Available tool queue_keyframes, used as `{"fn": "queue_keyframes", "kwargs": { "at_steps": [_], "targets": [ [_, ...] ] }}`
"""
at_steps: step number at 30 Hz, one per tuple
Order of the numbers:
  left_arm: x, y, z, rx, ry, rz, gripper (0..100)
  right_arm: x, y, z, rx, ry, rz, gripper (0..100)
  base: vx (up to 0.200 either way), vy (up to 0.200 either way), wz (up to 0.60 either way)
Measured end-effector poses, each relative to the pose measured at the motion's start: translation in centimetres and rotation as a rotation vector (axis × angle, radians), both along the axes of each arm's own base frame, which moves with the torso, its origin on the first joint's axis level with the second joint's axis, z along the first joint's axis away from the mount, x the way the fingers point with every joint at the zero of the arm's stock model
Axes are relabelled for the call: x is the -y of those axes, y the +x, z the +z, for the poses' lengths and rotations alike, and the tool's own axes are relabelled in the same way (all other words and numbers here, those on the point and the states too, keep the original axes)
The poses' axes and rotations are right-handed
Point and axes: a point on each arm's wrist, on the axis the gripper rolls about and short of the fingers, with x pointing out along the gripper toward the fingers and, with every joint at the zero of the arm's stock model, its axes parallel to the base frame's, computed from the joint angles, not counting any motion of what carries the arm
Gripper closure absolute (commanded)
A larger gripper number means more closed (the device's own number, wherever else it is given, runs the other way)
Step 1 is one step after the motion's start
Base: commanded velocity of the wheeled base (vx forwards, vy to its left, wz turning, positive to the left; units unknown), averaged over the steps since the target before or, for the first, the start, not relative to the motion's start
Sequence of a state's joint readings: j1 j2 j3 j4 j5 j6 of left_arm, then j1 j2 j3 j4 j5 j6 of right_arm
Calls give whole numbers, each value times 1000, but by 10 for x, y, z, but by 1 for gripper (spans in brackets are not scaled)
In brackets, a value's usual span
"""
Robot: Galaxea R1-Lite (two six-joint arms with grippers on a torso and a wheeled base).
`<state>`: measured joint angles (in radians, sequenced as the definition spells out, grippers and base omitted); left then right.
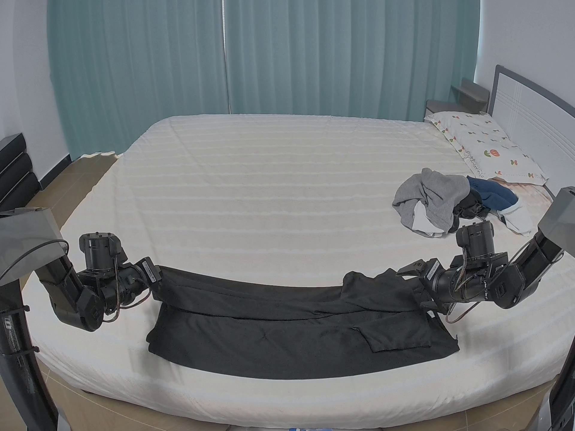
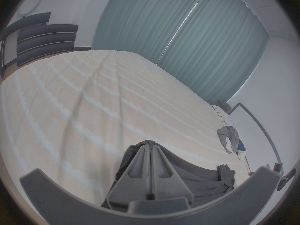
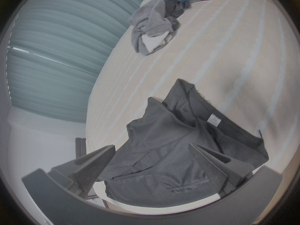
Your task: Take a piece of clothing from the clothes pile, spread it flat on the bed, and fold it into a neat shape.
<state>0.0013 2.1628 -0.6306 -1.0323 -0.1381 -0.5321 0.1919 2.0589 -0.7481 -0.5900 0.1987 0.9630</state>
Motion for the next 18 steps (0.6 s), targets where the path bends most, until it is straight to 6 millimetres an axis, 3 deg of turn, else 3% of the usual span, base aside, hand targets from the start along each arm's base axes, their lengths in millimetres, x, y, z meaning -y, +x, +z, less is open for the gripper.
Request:
{"fn": "queue_keyframes", "kwargs": {
  "at_steps": [18],
  "targets": [
    [8, 5, 6, 27, 3, 23, 100, -18, -2, -25, -80, -76, -77, 0, 0, 0, 0]
  ]
}}
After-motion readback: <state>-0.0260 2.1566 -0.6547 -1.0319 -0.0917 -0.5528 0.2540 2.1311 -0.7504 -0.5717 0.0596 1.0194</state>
